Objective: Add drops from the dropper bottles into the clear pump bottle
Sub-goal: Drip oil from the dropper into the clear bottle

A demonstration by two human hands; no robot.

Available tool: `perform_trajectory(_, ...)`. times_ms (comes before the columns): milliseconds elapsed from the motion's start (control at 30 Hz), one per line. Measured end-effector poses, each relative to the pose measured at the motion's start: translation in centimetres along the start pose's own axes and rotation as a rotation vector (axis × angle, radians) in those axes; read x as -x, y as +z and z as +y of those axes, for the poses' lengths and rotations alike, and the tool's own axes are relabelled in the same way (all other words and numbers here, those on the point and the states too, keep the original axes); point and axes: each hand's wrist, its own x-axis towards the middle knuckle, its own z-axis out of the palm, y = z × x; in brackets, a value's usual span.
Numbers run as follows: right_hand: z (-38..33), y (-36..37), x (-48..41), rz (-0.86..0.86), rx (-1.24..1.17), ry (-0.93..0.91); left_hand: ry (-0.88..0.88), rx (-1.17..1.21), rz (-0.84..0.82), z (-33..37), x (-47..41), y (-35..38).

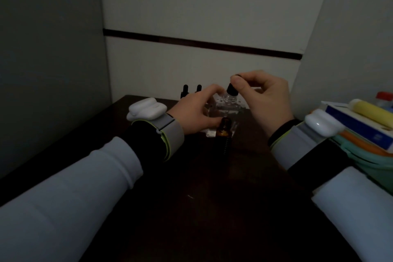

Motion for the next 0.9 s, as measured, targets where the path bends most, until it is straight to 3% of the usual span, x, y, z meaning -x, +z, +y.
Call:
perform_trajectory(300, -2.6, -1.5, -1.0, 0.261, -0.155, -0.149, 0.000, 0.003, -0.002, -0.3, -0.1, 0.1)
perform_trajectory(533, -2.7, -1.1, 0.0, 0.047, -0.102, -0.104, -0.010, 0.013, -0.006, -0.3, -0.1, 0.1)
perform_trajectory(900, -1.9, -1.0, 0.3, -0.056, -0.056, -0.044, -0.016, 0.026, -0.012, 0.0, 0.0, 0.0)
